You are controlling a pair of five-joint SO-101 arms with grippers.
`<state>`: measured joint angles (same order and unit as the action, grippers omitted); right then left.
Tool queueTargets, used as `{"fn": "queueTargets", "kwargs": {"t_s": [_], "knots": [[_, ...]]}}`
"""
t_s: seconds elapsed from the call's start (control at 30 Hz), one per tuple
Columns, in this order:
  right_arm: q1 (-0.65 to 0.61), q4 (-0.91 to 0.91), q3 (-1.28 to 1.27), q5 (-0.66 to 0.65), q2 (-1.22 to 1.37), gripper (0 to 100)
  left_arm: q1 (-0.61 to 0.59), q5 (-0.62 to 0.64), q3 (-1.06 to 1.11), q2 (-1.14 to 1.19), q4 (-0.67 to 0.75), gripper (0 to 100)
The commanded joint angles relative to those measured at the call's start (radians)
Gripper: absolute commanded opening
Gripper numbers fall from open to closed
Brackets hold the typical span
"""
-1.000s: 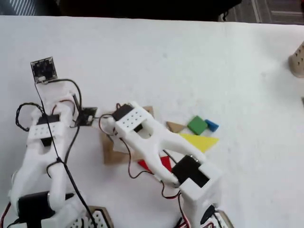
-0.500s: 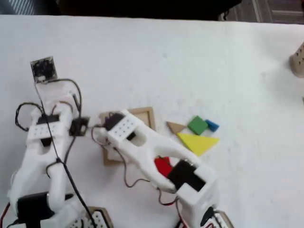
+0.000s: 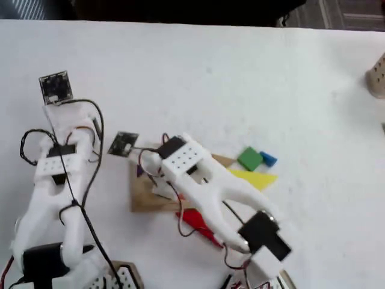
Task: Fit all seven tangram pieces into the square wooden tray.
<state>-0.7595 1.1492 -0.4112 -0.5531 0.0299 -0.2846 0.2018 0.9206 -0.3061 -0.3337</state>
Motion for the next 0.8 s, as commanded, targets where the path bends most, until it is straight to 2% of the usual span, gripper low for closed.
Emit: {"fn": "queueTargets", "kwargs": {"t_s": [0.0, 0.17, 0.4, 0.67, 0.77], "knots": [[0.062, -0.104, -0.069, 0.002, -0.168, 1.7, 0.008, 0.003, -0.040, 0.002, 0.031, 2], [0.125, -0.366, -0.247, -0.110, -0.292, 1.7, 0.008, 0.003, -0.040, 0.002, 0.031, 2], [0.133, -0.707, -0.499, -0.308, -0.357, 1.7, 0.008, 0.003, -0.040, 0.002, 0.031, 2], [0.131, -0.897, -0.606, -0.408, -0.355, 2.6, 0.007, 0.003, -0.038, 0.002, 0.031, 2], [0.130, -0.909, -0.614, -0.402, -0.355, 12.2, 0.007, 0.003, -0.038, 0.002, 0.031, 2]]}}
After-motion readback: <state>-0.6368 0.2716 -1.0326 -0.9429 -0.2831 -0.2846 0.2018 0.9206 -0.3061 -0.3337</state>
